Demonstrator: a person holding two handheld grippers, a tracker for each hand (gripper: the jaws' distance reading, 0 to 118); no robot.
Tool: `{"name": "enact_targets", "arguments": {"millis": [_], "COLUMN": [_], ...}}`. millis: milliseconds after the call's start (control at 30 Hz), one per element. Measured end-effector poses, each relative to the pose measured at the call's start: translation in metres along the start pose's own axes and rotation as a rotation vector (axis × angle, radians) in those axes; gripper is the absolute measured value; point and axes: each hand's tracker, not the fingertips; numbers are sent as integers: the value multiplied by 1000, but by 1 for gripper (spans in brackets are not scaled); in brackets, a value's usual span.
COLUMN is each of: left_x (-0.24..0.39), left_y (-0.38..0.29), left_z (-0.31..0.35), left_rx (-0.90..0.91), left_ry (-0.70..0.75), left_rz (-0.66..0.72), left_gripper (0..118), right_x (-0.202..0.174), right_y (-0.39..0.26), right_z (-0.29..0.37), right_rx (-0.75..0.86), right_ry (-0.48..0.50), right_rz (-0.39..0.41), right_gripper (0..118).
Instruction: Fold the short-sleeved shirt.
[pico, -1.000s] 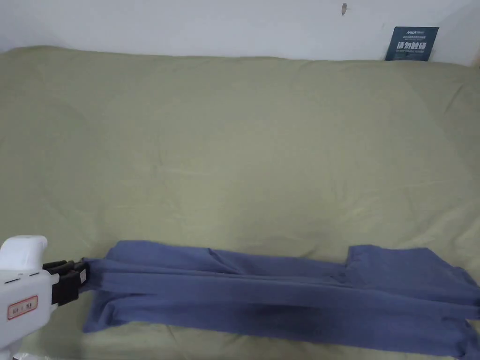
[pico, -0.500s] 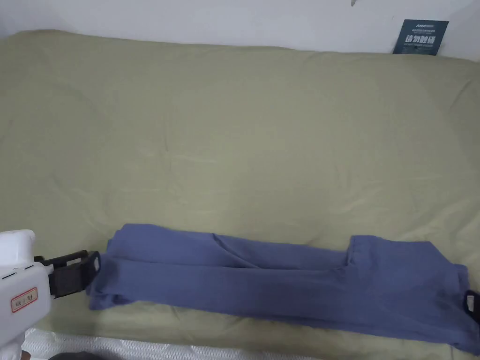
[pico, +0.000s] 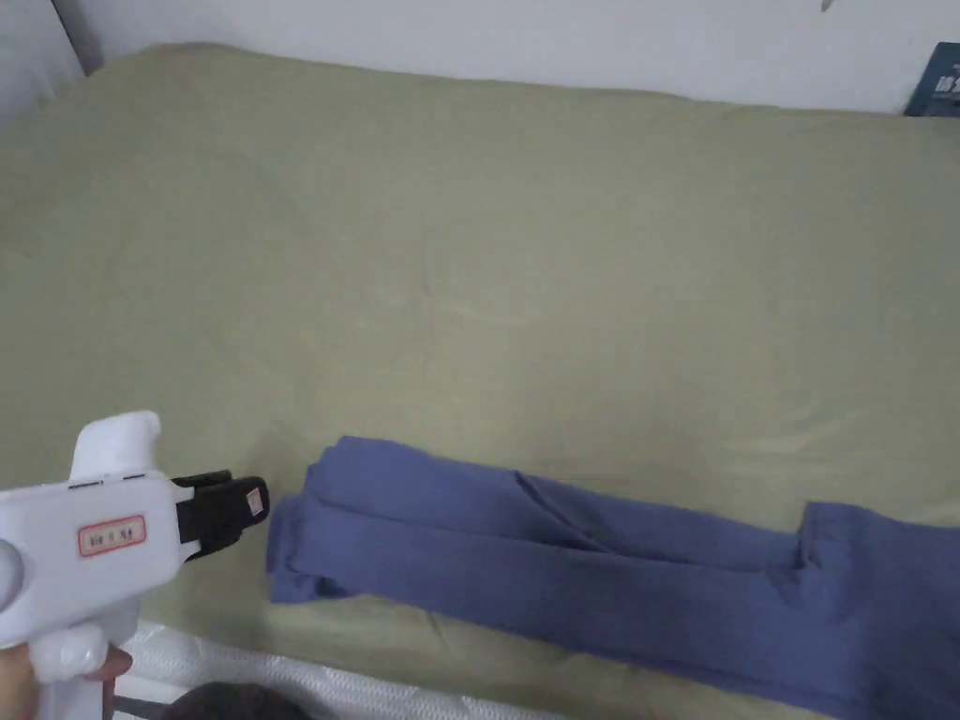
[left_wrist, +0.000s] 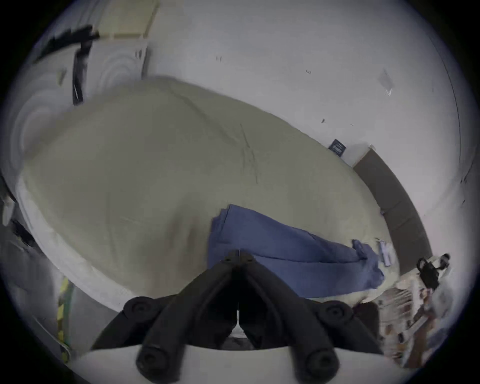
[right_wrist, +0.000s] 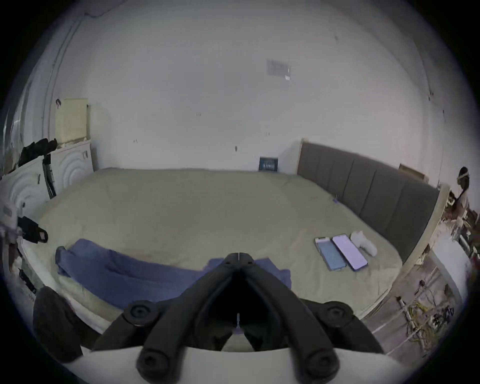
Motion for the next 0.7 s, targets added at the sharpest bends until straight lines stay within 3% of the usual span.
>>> {"name": "enact_targets", "arguments": {"millis": [200,333,467,500,567,633,700], "left_x": [-49,-58,-59,-61,-61,-58,-59], "left_y": [40,51,53,53,52,48,44], "left_z": [-50,-68,-79,-82,-83,-88,-92], "left_rx": [-243,-264,-331,-340,-344,-382,-381], "left_ry": [-239,-250,-292,-322,-341,-402,-386], "left_rz": [137,157,154,187,193,226,259], "left_gripper": [0,0,5,11,43,106,109], "right_x": [-28,-34,-31,-32,-29,-29,-26], "right_y": [6,5,0,0,1,0,-2], "right_z": [26,19,15,14,10,10,6], "right_rx": [109,50,23,23,5,-14,-33], "right_ry": [-37,-21,-4,-14,-15,-19,-8], "right_rz": [76,133,104,104,106,93,88], "right_gripper": [0,0,0,0,0,0,0]}}
